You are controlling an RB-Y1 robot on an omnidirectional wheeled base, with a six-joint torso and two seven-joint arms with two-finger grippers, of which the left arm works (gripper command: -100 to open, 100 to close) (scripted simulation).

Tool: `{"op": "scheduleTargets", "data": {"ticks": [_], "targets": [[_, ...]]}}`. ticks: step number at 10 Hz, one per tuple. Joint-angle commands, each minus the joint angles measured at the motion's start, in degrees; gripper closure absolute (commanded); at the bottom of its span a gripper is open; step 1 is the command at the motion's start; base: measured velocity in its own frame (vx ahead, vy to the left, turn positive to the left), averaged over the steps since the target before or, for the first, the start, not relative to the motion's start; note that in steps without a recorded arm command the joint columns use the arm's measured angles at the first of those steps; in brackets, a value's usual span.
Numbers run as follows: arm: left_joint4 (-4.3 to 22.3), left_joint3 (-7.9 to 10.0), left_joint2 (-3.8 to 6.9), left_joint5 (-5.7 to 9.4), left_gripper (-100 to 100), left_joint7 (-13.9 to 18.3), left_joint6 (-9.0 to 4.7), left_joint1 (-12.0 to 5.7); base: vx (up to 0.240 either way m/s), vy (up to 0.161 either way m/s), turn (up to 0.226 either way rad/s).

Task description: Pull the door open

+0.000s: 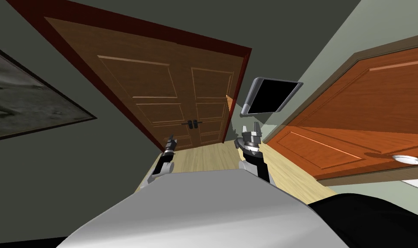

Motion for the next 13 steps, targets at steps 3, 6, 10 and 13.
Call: {"op": "scheduleTargets", "data": {"ticks": [3, 6, 10, 13], "targets": [[4.4, 0.51, 0.62, 0.24, -100, 0.7, 0.62, -2.05, 0.154, 0.005, -0.057], [7.9, 0.99, 1.37, 0.53, -100, 1.3, 0.9, -3.7, 0.133, 0.011, -0.053], [12.5, 1.62, 2.34, 0.91, -100, 2.2, 1.26, -5.89, 0.131, 0.02, -0.055], [15.7, 2.05, 3.0, 1.16, -100, 2.7, 1.51, -7.38, 0.152, 0.02, -0.045]]}}
